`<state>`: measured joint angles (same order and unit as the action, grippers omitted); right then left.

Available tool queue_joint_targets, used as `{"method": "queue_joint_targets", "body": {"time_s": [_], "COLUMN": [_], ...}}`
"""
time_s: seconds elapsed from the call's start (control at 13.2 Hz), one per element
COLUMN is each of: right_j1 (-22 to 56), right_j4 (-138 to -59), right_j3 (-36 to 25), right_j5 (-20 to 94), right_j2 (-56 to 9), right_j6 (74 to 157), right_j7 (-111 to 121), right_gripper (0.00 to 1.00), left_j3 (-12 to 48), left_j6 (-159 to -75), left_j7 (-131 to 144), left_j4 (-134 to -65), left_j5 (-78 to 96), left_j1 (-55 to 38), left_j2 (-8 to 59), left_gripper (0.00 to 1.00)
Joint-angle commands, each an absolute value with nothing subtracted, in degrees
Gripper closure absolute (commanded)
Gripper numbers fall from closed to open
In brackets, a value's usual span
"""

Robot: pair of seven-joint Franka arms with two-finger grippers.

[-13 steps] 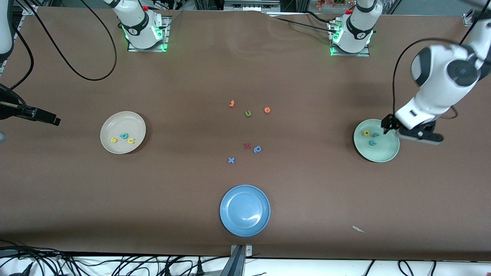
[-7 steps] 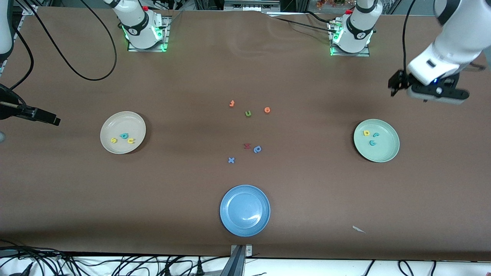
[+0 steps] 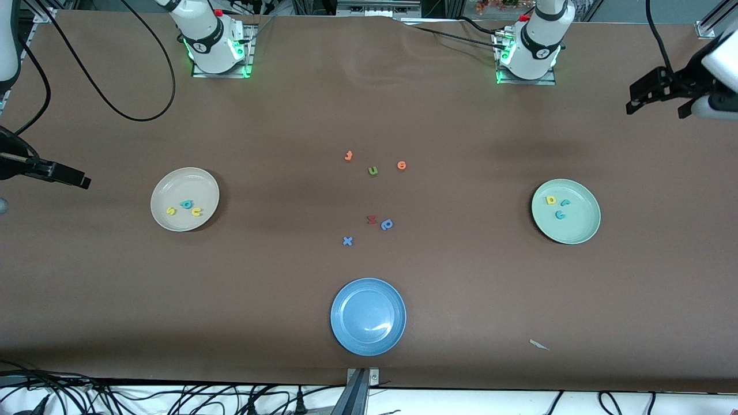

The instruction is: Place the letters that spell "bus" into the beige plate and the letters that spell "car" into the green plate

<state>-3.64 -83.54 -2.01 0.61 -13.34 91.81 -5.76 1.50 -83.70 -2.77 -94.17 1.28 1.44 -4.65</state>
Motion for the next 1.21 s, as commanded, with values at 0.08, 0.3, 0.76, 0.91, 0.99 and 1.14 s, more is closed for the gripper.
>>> {"method": "queue_joint_targets", "body": {"time_s": [0.08, 0.3, 0.76, 0.91, 0.99, 1.14], "right_j1": [-4.39, -4.39, -4.39, -4.39, -4.39, -4.39], "right_j4": [-84.2, -84.2, -84.2, -84.2, -84.2, -84.2], "right_j3": [-1.32, -1.32, -1.41, -1.41, -1.41, -1.41], "right_j5": [0.35, 0.35, 0.35, 0.35, 0.35, 0.35], "right_j2": [-12.74, -12.74, -12.74, -12.74, -12.74, -12.74], "right_j6": [92.2, 92.2, 92.29, 92.29, 92.29, 92.29], "right_j7": [-4.83, -4.83, -4.83, -4.83, -4.83, -4.83], "right_gripper": [0.0, 0.0, 0.0, 0.0, 0.0, 0.0], "left_j3": [1.76, 1.76, -0.53, -0.35, -0.35, -0.35], "left_j6": [-81.48, -78.32, -77.7, -77.69, -77.7, -77.61], "left_j7": [-2.99, -2.99, -2.81, -2.9, -2.9, -2.9], "left_j4": [-89.92, -85.62, -84.9, -84.64, -84.64, -84.73], "left_j5": [2.37, 2.29, 1.49, 1.49, 1.49, 1.49], "left_j1": [1.67, 1.23, -3.96, -3.43, -3.43, -3.43], "left_j2": [-0.88, 2.27, 2.9, 2.9, 2.9, 2.9], "left_gripper": [0.0, 0.0, 0.0, 0.0, 0.0, 0.0]}}
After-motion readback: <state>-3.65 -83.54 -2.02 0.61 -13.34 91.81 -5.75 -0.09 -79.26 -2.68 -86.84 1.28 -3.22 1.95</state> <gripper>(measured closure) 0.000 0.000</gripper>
